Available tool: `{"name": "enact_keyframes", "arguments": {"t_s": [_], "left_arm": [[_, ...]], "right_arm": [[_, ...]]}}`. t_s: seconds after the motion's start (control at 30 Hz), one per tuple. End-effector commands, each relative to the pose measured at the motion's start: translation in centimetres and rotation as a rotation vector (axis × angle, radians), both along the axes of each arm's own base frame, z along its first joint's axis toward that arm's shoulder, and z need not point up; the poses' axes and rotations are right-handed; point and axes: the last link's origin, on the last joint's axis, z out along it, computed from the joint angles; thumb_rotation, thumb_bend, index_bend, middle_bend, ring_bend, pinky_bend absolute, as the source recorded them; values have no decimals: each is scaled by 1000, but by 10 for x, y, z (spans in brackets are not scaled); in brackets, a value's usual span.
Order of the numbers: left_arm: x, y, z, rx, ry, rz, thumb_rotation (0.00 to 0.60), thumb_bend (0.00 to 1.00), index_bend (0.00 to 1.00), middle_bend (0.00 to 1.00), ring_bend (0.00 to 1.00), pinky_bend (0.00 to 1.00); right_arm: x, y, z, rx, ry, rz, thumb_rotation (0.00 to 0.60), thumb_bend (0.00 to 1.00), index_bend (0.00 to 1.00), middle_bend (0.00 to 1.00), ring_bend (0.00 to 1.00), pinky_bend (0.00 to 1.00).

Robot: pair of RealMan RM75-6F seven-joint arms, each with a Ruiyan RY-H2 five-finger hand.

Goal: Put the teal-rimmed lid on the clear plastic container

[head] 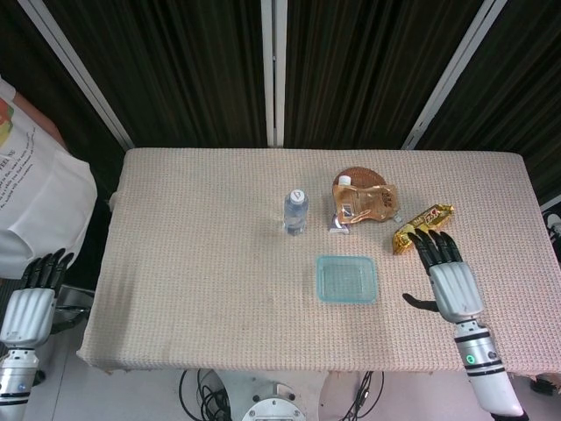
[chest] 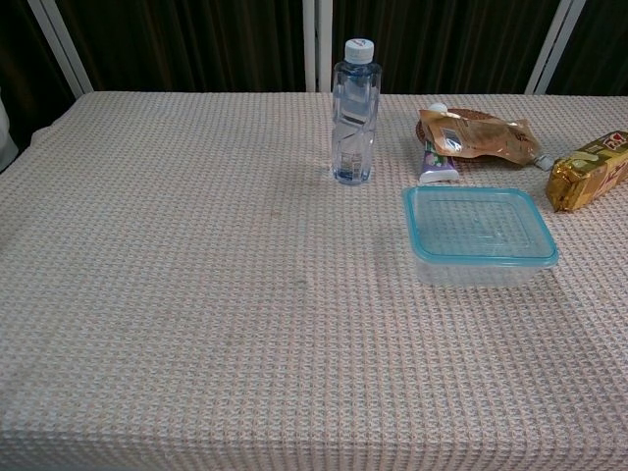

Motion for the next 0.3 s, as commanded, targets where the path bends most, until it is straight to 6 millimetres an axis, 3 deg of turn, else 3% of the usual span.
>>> {"name": "enact_keyframes", "arguments": {"t_s": [0.03, 0.3], "left_arm": [[1, -3, 0, 18, -7, 2, 600, 0, 30, 0, 0, 74], [3, -14, 0, 58, -3, 15, 600, 0, 30, 0, 0, 72]], "right_arm": [[-27, 35, 28, -68, -25, -6, 600, 0, 0, 27, 0, 0], [-48, 54, 39, -72, -50, -40, 600, 0, 0, 25, 0, 0]]}}
